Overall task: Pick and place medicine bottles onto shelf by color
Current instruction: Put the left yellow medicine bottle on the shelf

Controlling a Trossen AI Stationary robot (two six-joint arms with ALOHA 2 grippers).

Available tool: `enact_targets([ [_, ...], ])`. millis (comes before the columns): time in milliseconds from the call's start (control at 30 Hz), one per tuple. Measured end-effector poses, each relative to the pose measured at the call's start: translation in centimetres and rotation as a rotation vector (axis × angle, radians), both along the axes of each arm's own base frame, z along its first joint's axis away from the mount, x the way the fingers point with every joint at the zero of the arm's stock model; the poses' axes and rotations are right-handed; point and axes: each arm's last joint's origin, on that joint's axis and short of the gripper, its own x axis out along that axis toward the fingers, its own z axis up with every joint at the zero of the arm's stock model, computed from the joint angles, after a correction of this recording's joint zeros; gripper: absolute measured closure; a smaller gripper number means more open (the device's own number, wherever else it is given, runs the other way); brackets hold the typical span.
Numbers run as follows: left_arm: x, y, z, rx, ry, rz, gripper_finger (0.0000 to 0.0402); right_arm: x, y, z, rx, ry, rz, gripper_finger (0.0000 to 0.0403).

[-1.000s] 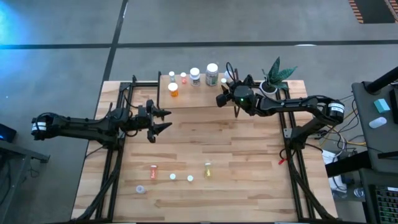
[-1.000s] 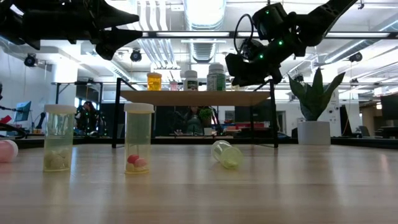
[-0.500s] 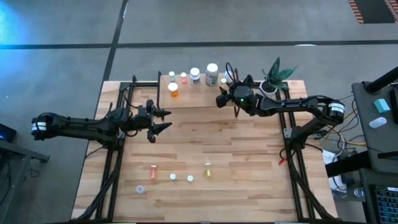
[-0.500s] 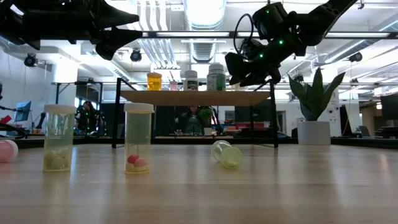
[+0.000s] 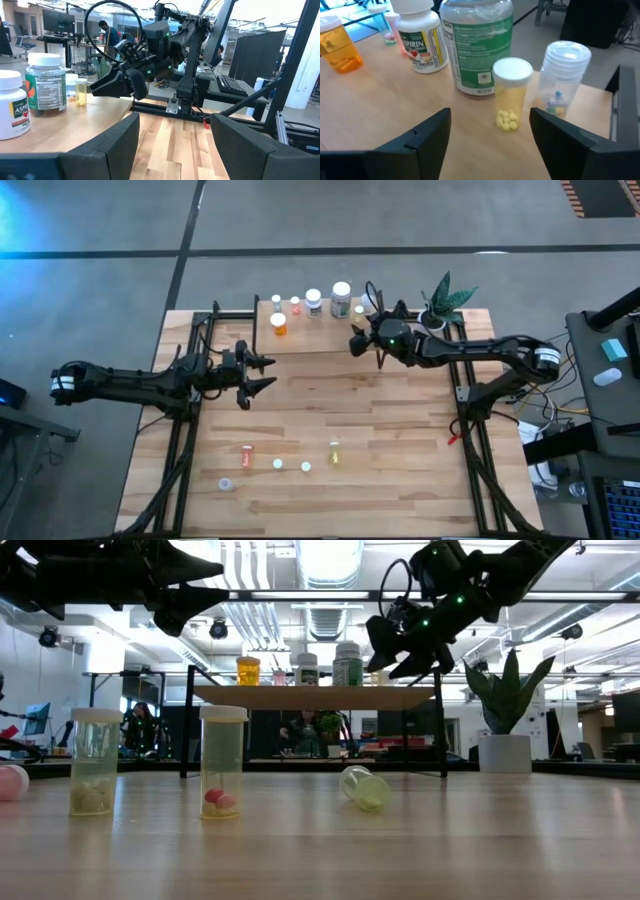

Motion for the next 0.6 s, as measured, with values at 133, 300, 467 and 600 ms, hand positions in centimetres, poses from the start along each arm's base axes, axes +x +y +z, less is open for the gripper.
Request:
enact_targets([
  [133,0.0,0.0,0.0,0.000,0.000,0.000,0.0171,-0.4,0.3,0.1,0.024,0.013,-0.005,0.0127],
  [300,0.0,0.0,0.0,0.000,0.000,-0.001,0.0171,-0.4,1.1,0.4,0.027,0.015,0.018,0.0117],
  [467,0.0,0.0,0.0,-0.002,0.000,-0.001,0.0171,-0.5,1.5,1.1,0.018,-0.008,0.031,0.0115],
  [600,0.0,0.0,0.0,-0.003,-0.001,-0.002,0.0171,-0.8,1.7,1.4,0.018,-0.003,0.034,0.0115],
])
